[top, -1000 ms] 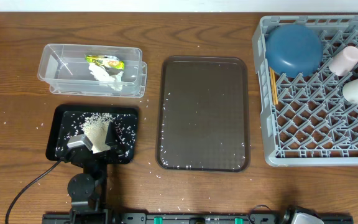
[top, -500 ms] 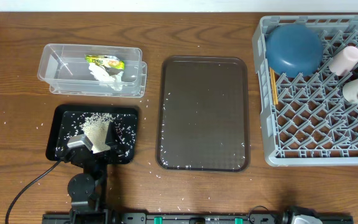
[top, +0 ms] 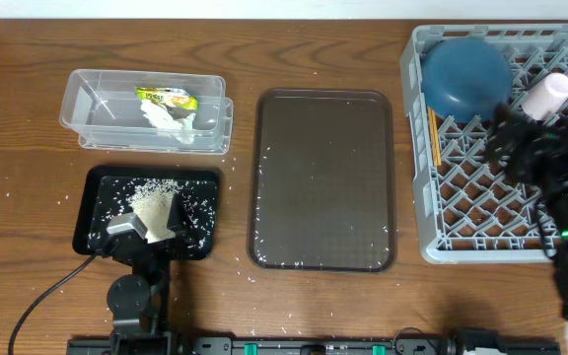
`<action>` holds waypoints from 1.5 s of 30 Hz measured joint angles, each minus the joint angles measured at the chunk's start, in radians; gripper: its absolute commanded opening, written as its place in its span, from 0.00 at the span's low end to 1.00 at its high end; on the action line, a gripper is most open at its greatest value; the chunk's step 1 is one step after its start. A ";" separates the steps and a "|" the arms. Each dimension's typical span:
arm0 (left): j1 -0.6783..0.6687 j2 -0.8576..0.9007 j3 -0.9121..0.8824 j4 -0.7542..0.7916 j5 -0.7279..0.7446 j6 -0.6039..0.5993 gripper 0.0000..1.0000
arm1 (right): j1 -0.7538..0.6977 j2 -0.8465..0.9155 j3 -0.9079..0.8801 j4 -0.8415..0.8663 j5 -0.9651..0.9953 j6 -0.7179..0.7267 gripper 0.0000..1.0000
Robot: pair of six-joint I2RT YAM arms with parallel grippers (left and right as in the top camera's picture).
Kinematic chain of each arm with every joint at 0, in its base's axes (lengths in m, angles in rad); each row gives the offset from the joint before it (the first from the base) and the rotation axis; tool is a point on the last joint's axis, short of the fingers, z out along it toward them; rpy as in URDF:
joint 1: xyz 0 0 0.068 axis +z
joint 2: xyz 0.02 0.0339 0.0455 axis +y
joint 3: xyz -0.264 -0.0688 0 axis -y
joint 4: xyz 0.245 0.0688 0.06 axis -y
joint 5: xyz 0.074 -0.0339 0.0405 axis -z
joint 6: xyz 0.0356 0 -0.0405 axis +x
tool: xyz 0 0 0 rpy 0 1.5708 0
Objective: Sort waste into correct bins and load items into the dishwasher rack
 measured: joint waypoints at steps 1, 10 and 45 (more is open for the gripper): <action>0.000 0.000 0.000 0.000 0.000 0.001 0.95 | 0.011 -0.022 -0.061 0.055 -0.005 0.000 0.99; 0.000 0.000 0.001 -0.002 0.002 0.001 0.95 | 0.095 -0.238 -0.486 0.391 -0.029 0.000 0.99; 0.000 0.000 0.001 -0.002 0.002 0.001 0.95 | 0.092 -0.899 -1.220 0.843 0.003 0.000 0.99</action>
